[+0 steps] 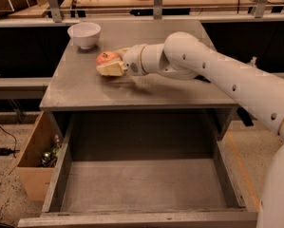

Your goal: Place apple into top drawer

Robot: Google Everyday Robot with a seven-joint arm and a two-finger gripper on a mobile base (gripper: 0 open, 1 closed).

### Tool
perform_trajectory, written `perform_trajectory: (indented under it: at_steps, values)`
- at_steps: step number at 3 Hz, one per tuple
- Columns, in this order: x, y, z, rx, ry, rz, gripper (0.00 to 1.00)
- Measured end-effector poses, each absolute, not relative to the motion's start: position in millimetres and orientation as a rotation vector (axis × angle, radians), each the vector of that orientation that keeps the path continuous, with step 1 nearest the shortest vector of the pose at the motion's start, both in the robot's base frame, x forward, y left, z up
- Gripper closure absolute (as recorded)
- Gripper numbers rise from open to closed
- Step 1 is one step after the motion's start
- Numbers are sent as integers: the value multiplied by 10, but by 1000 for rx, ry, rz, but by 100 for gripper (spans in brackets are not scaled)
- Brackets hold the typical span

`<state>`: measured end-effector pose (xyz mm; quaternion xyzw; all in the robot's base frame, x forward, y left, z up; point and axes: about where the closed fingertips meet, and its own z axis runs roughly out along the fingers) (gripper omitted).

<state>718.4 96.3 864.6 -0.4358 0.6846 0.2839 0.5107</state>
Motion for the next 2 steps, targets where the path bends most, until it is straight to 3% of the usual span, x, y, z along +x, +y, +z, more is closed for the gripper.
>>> perform_trajectory:
  at_steps: [2]
  values:
    - [7025,860,8957,-1073,1619,676,100]
